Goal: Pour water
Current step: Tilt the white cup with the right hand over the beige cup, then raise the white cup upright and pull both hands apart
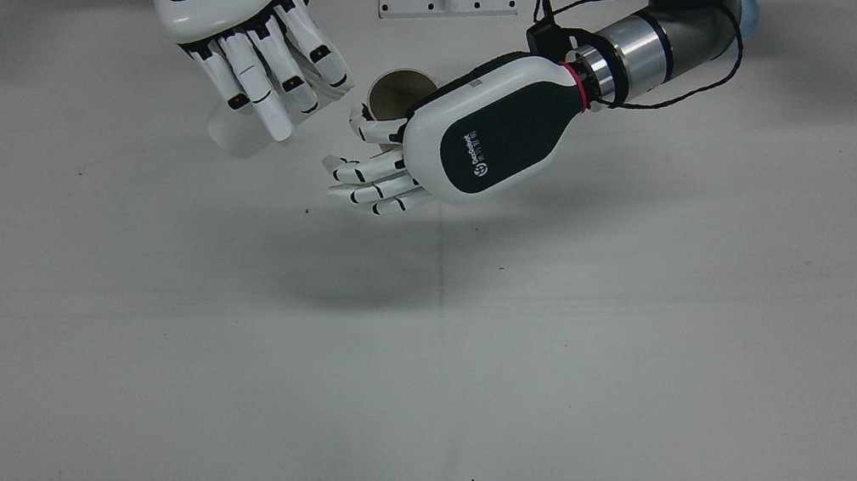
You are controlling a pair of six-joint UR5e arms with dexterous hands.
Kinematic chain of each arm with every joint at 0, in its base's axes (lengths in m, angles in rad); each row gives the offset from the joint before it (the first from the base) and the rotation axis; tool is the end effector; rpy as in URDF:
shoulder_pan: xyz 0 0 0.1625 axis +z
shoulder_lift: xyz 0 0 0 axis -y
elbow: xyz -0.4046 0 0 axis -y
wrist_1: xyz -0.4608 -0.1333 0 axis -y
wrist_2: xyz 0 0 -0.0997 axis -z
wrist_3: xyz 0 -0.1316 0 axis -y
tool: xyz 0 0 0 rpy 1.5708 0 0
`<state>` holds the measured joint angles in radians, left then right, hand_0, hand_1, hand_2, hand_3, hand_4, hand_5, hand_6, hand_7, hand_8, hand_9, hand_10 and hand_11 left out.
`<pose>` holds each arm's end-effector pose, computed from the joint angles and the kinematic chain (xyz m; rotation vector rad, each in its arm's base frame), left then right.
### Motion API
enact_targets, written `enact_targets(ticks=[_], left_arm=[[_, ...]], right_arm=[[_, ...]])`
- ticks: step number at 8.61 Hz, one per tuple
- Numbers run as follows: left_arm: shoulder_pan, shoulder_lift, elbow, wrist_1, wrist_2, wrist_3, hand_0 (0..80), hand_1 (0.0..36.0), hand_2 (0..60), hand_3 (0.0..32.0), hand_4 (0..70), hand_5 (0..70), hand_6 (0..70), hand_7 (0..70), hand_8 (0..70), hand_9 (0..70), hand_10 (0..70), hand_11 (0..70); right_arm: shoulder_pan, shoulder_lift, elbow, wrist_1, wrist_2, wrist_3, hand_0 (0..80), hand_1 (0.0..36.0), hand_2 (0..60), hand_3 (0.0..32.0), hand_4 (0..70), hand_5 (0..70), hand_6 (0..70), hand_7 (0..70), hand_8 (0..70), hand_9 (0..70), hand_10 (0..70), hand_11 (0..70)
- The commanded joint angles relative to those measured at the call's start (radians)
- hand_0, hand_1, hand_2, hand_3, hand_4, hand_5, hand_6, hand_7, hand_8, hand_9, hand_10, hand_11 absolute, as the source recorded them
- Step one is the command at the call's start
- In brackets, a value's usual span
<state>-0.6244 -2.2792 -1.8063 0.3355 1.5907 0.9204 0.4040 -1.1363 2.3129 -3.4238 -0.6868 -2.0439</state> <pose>0.4903 -0.5144 0.1032 -0.0412 2.2661 -0.6861 -0.3465 -0.4038 0.1014 1.2934 -1.8765 1.0359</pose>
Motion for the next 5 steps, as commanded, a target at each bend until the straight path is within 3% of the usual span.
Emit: enact_targets(ticks=[1,4,5], left_arm=[[-0.023,-0.002,-0.013,0.029,0.005,-0.006,80.0,21.5,0.0,0.0,55.4,35.9,16.7,32.4,13.9,17.8,12.9,20.6],[-0.118,0.007,-0.015,0.045,0.011,-0.015,80.0,21.1,0.0,0.0,53.4,34.9,16.2,31.6,13.7,17.6,12.7,20.3],[-0.153,0.018,-0.01,0.05,0.011,-0.04,80.0,20.8,0.0,0.0,52.4,34.1,15.9,31.0,13.7,17.6,12.7,20.2]], right_arm=[[0.041,-0.003,0.057,0.02,0.08,0.008,79.3,36.0,60.0,0.0,11.3,55.6,45.4,57.4,12.8,11.7,51.6,70.0],[0.094,-0.038,0.181,0.044,0.18,0.092,67.9,36.0,60.0,0.0,10.8,52.9,46.7,57.8,15.2,14.7,52.5,70.0],[0.105,-0.089,0.193,0.044,0.246,0.24,63.4,36.0,60.0,0.0,8.5,50.1,46.1,56.5,15.1,14.1,52.2,70.0]])
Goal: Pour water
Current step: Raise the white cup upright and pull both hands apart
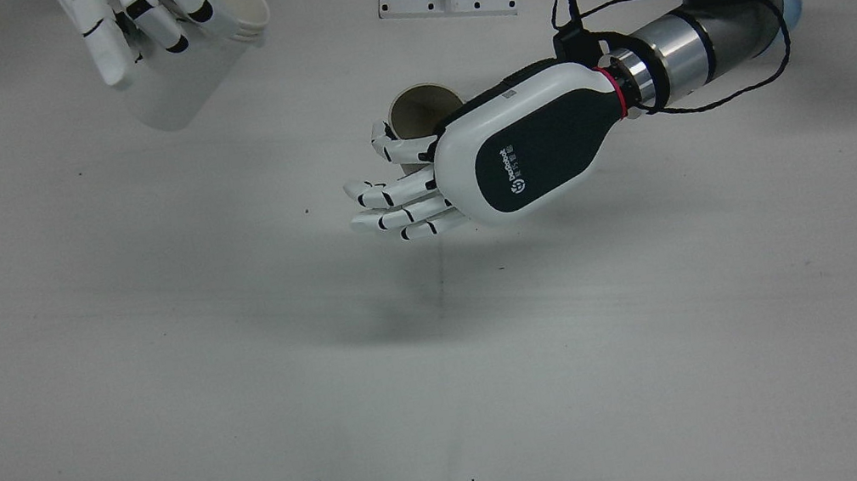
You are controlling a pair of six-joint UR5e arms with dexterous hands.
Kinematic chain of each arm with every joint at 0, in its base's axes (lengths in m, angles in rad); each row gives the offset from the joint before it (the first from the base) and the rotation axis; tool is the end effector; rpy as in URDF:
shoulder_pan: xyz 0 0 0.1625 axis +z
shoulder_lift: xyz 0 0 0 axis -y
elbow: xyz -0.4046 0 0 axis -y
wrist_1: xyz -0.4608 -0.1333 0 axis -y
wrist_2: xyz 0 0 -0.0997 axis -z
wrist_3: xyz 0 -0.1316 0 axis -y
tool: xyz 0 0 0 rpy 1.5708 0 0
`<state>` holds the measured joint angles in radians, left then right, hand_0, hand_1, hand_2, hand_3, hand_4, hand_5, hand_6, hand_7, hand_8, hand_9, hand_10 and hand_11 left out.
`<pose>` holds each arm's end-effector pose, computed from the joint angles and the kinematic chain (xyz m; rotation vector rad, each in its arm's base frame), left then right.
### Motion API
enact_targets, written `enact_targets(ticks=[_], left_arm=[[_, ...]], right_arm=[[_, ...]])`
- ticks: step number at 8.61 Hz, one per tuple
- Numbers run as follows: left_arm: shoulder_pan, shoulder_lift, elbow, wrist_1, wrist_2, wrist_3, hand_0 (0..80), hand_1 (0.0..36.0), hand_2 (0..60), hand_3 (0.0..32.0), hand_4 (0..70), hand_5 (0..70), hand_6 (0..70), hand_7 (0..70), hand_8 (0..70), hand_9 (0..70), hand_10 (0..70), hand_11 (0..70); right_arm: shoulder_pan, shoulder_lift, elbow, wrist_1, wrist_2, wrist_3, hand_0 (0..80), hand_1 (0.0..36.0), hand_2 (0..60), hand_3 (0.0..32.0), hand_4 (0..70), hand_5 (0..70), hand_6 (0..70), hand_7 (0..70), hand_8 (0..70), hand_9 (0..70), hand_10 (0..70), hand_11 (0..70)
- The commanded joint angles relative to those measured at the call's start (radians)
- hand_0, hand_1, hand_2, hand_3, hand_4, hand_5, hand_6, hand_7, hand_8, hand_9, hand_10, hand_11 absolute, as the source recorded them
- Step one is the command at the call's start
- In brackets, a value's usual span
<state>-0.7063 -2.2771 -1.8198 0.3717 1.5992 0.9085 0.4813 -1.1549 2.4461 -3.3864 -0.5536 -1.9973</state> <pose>0.4434 -0.5486 0.1048 0.0324 2.2537 -0.7417 -0.2513 -0.4079 0.0797 1.3414 -1.9506 1.3220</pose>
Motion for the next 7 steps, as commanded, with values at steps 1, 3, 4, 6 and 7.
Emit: enact_targets(ticks=[1,3,4,6,7], left_arm=[[-0.102,0.043,0.005,0.013,0.001,-0.055,79.3,20.7,0.0,0.0,51.7,34.2,15.8,30.9,13.4,17.0,12.8,20.3],[-0.156,0.092,0.013,0.013,0.001,-0.092,75.3,20.2,0.0,0.0,50.5,33.7,16.0,30.1,13.5,16.8,13.6,21.3],[-0.188,0.144,0.013,0.006,-0.001,-0.108,74.4,20.0,0.0,0.0,50.2,33.6,15.9,29.7,13.7,16.9,13.9,21.8],[-0.264,0.291,0.019,-0.074,-0.01,-0.15,74.0,20.1,0.0,0.0,50.0,33.8,16.2,30.1,14.0,17.2,14.1,22.1],[-0.31,0.363,0.034,-0.124,-0.011,-0.163,74.2,20.4,0.0,0.0,50.2,34.2,16.6,30.5,14.3,17.7,14.2,22.2]], right_arm=[[0.048,-0.093,0.073,0.005,0.141,0.307,63.5,36.0,60.0,0.0,6.7,49.4,45.3,55.2,14.0,11.6,49.9,70.0],[0.065,-0.107,0.112,0.037,0.17,0.395,58.4,36.0,60.0,0.0,1.3,47.0,45.8,53.9,12.1,9.4,56.0,70.0],[0.06,-0.152,0.1,0.071,0.228,0.51,56.5,36.0,60.0,0.0,0.0,44.3,45.9,52.9,13.3,9.1,55.8,70.0],[0.1,-0.172,0.084,0.071,0.238,0.587,52.2,36.0,60.0,0.0,0.0,36.9,44.2,48.9,16.2,12.3,58.7,70.0],[0.121,-0.186,0.026,0.073,0.238,0.703,49.7,36.0,60.0,0.0,0.0,30.8,42.5,45.4,17.4,14.5,60.1,70.0]])
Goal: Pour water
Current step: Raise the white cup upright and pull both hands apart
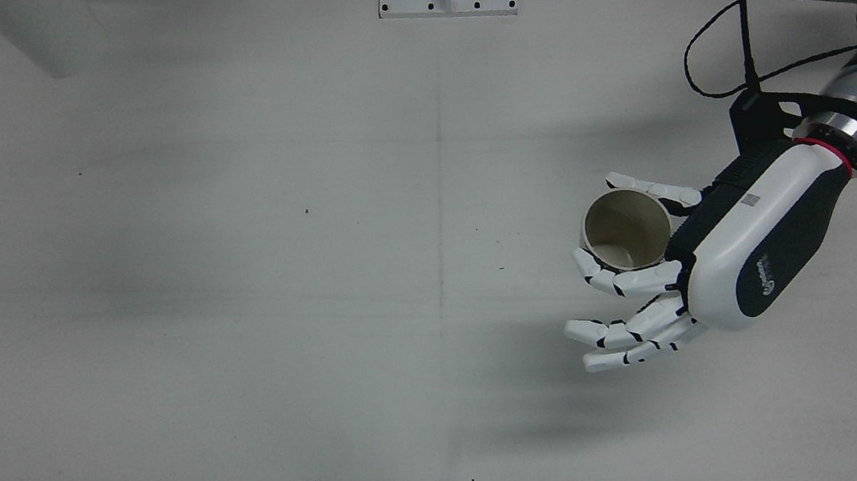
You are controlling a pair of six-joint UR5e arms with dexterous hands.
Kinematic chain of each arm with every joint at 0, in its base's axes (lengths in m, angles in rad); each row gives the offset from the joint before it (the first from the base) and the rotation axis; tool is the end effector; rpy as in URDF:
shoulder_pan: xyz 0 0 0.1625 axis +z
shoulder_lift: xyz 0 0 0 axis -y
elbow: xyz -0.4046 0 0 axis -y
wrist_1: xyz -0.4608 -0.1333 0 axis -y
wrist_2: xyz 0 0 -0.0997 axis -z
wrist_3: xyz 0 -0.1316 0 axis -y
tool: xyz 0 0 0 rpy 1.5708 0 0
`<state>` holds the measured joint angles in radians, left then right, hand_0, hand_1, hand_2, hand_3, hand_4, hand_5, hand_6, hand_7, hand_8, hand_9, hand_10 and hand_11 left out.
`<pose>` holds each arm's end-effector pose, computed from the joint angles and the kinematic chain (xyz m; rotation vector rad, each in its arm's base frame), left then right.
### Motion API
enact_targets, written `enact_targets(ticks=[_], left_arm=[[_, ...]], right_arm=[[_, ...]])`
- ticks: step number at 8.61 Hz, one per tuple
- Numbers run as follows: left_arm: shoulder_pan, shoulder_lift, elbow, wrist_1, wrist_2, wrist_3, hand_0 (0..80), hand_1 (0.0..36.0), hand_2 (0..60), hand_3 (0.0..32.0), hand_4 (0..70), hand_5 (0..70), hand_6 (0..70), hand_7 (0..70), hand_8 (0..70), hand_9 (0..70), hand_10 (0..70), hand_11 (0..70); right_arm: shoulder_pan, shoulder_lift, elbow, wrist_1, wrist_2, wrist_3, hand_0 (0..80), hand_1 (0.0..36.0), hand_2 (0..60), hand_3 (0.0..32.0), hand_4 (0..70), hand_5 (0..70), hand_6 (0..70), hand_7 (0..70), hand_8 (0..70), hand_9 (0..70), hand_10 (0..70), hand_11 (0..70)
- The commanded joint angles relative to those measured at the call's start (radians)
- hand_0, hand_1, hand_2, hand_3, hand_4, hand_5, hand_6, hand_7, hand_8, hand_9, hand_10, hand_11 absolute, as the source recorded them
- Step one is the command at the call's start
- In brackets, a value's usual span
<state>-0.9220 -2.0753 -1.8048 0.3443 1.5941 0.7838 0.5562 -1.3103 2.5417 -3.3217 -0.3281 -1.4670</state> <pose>0.3168 -0.6333 0.2480 0.1273 2.1288 -1.0567 -0.1740 -0.4118 0.1316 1.0017 -2.2784 1.8666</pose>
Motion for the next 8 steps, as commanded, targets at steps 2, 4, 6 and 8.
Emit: enact_targets(ticks=[2,4,6,8], left_arm=[[-0.194,0.234,0.114,-0.177,-0.008,-0.078,75.3,21.1,0.0,0.0,49.9,34.6,16.7,30.1,14.2,17.4,14.2,22.3],[-0.216,0.271,0.188,-0.225,-0.037,-0.098,77.0,21.6,0.0,0.0,50.2,34.8,17.0,30.1,14.3,17.3,14.4,22.7],[-0.216,0.287,0.333,-0.286,-0.057,-0.109,78.6,22.6,0.0,0.0,49.9,35.3,17.2,29.2,14.3,17.0,14.5,22.8],[-0.215,0.38,0.432,-0.422,-0.152,-0.179,72.8,21.0,0.0,0.0,50.3,34.2,16.5,29.2,14.0,17.3,14.5,22.6]], right_arm=[[0.067,-0.03,-0.258,0.004,0.011,0.478,49.9,36.0,60.0,0.0,0.0,30.6,42.2,45.0,16.3,12.6,56.4,70.0],[0.102,-0.038,-0.326,0.007,0.003,0.534,48.9,36.0,60.0,0.0,0.0,28.2,41.9,43.9,17.0,13.8,58.3,70.0],[0.097,-0.037,-0.467,0.004,0.001,0.687,49.2,36.0,60.0,0.0,0.0,29.9,42.1,45.0,15.8,12.2,56.2,70.0],[0.109,-0.074,-0.478,0.004,-0.025,0.702,49.5,36.0,60.0,0.0,0.0,30.1,42.0,45.2,15.3,11.8,55.8,70.0]])
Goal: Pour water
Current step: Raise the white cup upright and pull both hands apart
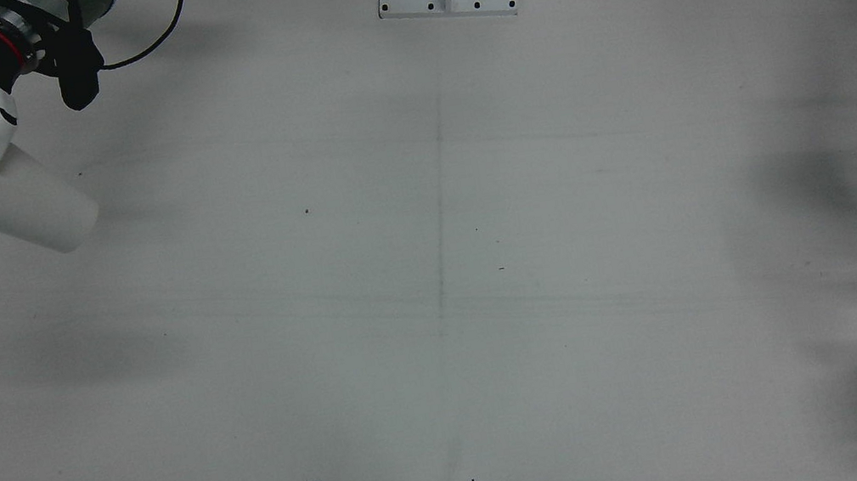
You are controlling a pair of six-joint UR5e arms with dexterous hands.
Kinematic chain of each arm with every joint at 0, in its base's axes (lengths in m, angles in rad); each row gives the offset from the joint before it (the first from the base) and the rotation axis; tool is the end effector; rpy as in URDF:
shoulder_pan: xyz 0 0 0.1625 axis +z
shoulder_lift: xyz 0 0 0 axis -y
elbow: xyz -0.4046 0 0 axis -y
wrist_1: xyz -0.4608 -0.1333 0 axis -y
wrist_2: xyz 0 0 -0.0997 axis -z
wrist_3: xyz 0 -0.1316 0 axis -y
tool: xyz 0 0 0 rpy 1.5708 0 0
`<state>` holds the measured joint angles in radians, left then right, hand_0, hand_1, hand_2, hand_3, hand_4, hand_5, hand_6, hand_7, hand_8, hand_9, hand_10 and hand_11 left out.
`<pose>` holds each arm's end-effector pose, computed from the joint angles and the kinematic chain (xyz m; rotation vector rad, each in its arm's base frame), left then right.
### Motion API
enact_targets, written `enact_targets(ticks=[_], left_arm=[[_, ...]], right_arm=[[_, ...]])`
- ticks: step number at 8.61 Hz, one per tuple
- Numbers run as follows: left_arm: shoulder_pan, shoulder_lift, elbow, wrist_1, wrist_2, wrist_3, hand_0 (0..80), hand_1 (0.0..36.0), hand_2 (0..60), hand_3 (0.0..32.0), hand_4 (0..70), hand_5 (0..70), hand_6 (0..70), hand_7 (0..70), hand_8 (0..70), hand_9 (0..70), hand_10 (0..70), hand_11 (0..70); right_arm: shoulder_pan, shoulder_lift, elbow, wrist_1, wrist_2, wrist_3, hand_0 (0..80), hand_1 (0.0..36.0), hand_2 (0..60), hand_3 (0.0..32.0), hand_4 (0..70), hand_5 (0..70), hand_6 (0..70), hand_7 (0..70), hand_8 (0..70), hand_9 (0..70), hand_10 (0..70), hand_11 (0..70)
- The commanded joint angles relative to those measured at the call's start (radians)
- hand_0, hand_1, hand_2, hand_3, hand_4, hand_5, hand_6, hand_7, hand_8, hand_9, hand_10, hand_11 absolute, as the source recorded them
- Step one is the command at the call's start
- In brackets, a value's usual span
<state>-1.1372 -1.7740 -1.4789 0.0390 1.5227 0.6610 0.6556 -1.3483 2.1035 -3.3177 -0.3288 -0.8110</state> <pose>0.1581 -0.6738 0.5975 0.2586 1.8888 -1.5377 -0.2510 -0.5183 0.3015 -0.7335 2.2349 -1.9639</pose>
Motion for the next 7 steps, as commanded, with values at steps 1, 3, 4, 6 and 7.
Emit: enact_targets(ticks=[1,3,4,6,7], left_arm=[[0.002,0.088,0.153,-0.163,-0.082,-0.051,69.2,20.9,0.0,0.0,49.3,33.8,16.4,28.8,14.2,17.5,14.6,22.8],[-0.006,0.117,0.218,-0.241,-0.134,-0.054,63.1,19.1,0.0,0.0,47.1,31.2,14.2,27.3,12.8,16.5,14.0,21.6],[-0.006,0.14,0.224,-0.269,-0.156,-0.046,61.1,18.4,0.0,0.0,45.6,30.2,13.4,26.7,12.3,16.0,13.5,21.0],[-0.006,0.165,0.226,-0.297,-0.168,-0.041,59.2,17.9,0.0,0.0,44.1,29.2,13.0,26.4,12.4,16.4,13.7,21.1],[-0.007,0.168,0.221,-0.297,-0.167,-0.044,58.9,17.5,0.0,0.0,44.6,29.4,13.1,26.6,12.4,16.4,13.6,20.9]], right_arm=[[0.015,-0.063,-0.04,0.0,-0.025,0.05,49.5,36.0,60.0,0.0,0.0,30.0,41.7,44.7,15.3,11.7,56.0,70.0],[0.029,-0.074,-0.043,-0.002,-0.029,0.056,49.2,36.0,60.0,0.0,0.0,30.1,41.9,45.4,15.3,12.1,56.3,70.0],[0.03,-0.074,-0.043,-0.002,-0.03,0.056,49.3,36.0,60.0,0.0,0.0,30.2,41.6,45.1,15.1,11.8,56.3,70.0],[0.048,-0.078,-0.043,-0.002,-0.067,0.056,49.3,36.0,60.0,0.0,0.0,30.4,41.8,46.0,14.9,11.5,55.8,70.0],[0.05,-0.078,-0.043,-0.002,-0.067,0.056,49.4,36.0,60.0,0.0,0.0,31.0,42.1,46.6,15.1,11.8,55.8,70.0]])
